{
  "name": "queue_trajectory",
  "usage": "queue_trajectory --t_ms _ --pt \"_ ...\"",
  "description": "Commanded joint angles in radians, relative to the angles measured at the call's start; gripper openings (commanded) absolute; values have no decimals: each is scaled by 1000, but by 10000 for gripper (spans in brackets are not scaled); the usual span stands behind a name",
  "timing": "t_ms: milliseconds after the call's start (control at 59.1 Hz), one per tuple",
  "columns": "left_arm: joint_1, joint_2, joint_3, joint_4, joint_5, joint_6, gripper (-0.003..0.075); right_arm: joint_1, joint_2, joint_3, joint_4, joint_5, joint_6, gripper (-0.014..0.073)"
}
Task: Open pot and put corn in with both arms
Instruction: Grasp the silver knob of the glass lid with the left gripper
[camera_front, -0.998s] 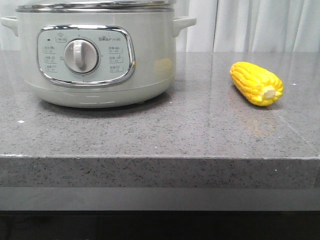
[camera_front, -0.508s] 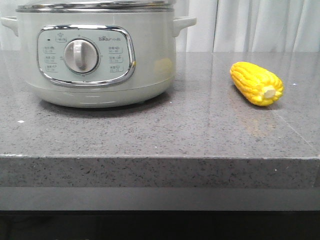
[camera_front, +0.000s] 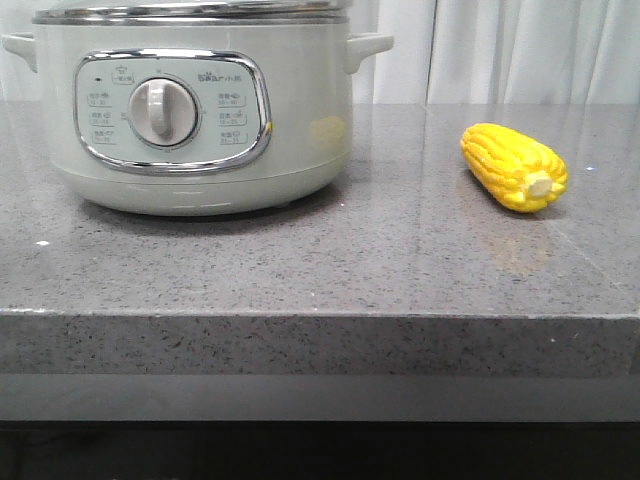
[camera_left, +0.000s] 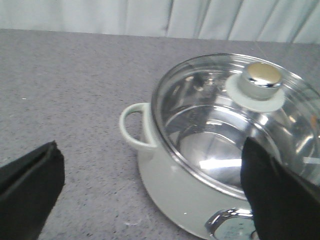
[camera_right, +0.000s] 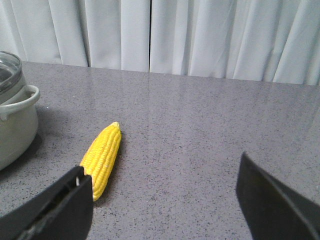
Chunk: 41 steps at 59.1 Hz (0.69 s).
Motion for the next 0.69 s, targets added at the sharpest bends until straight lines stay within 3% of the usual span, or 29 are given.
queue_trajectory --t_ms 0,220,677 --pt "-62 97 -138 -19 -8 -10 692 -7 17 -31 -7 -76 -5 602" --pt "-190 337 -406 -59 93 -10 692 -7 17 -31 -7 -76 -5 602" --pt "-205 643 -744 -90 177 -12 692 -7 17 -31 -7 -79 -5 602"
